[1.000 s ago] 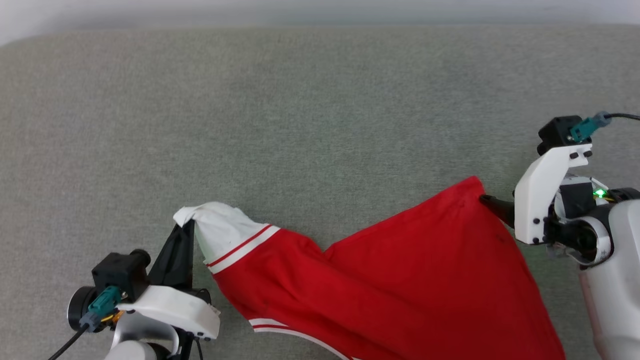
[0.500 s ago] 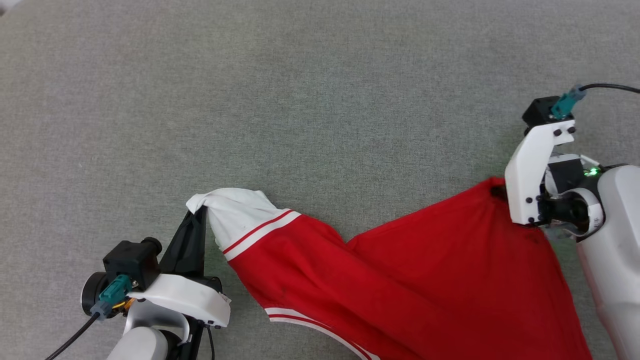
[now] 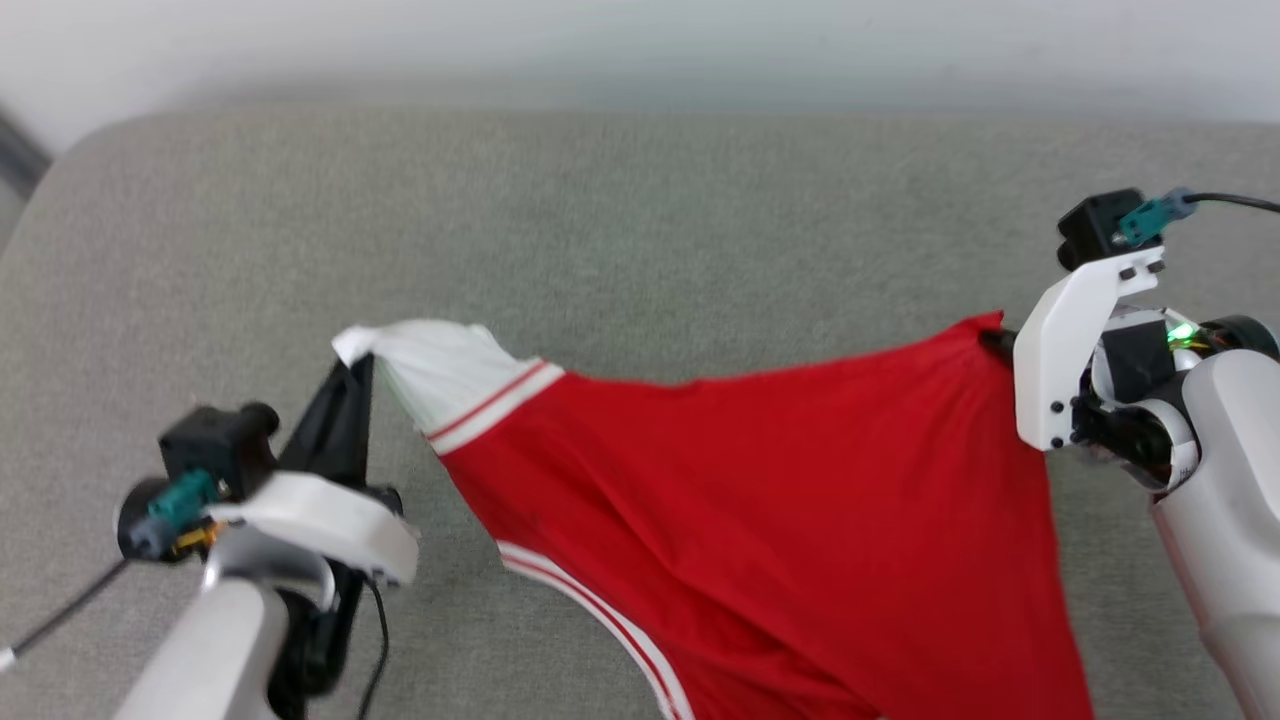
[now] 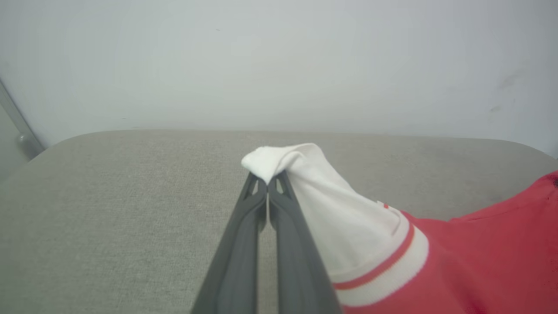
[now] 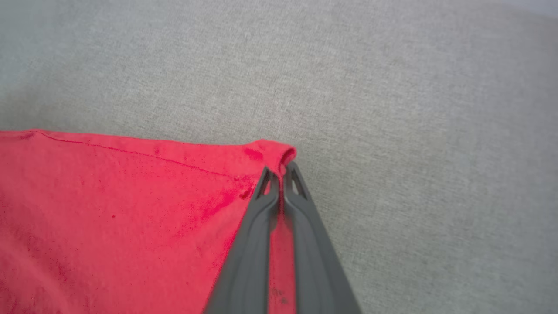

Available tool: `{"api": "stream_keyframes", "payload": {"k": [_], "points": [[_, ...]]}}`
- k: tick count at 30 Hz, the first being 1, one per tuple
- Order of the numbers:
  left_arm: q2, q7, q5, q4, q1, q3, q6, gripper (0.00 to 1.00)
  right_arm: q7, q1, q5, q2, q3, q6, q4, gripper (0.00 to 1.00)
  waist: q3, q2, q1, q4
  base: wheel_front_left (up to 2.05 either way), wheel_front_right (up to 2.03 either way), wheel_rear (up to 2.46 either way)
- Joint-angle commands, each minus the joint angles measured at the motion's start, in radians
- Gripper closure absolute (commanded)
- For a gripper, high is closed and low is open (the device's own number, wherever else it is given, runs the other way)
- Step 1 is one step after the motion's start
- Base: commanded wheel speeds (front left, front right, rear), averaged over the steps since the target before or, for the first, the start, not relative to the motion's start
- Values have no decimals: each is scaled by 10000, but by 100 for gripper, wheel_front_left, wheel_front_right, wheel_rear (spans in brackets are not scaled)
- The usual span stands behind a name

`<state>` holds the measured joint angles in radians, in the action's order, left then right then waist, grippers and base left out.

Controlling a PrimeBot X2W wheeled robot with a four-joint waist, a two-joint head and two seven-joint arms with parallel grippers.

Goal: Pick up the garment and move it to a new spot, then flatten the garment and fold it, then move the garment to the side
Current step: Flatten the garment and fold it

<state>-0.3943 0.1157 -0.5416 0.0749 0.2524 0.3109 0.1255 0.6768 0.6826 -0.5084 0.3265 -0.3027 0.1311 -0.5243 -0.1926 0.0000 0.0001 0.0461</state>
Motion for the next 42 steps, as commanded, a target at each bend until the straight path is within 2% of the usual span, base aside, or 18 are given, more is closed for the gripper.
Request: {"api": "stream_keyframes", "payload": {"k": [1,9,15,23,32,36,42], "points": [[-73,-85,-59,143,362,-81,-75,100,-352,193,131,-21,40,-7,-116,100,589,0,-1,-275,0,0,0],[-36,-765,-412,1729,2786,-180,-595,100,-1978,1074,353,-240,448,-7,-726,100,1057,0,-1,-490,0,0,0],[77,-1040,-168,3617,5440,-29,-985,100,-3023,2484,604,-345,703,-7,-1375,100,693,0,-1,-673,0,0,0],[-90,-707,342,5380,9270,-82,-1229,100,-4133,5307,889,-563,957,-7,-1785,100,-874,0,-1,-1010,0,0,0],[-248,-12,868,6400,13201,-88,-1500,100,-5112,8363,1230,-504,993,-7,-1973,100,-3072,0,-1,-1119,0,0,0],[-162,237,967,6800,14304,-54,-1594,100,-5265,9369,1169,-368,915,-7,-2058,100,-3778,0,-1,-1076,0,0,0],[-123,525,949,7569,15012,-1,-1725,100,-5545,10036,1002,-403,567,-7,-2362,100,-4498,0,-1,-1065,0,0,0]]}}
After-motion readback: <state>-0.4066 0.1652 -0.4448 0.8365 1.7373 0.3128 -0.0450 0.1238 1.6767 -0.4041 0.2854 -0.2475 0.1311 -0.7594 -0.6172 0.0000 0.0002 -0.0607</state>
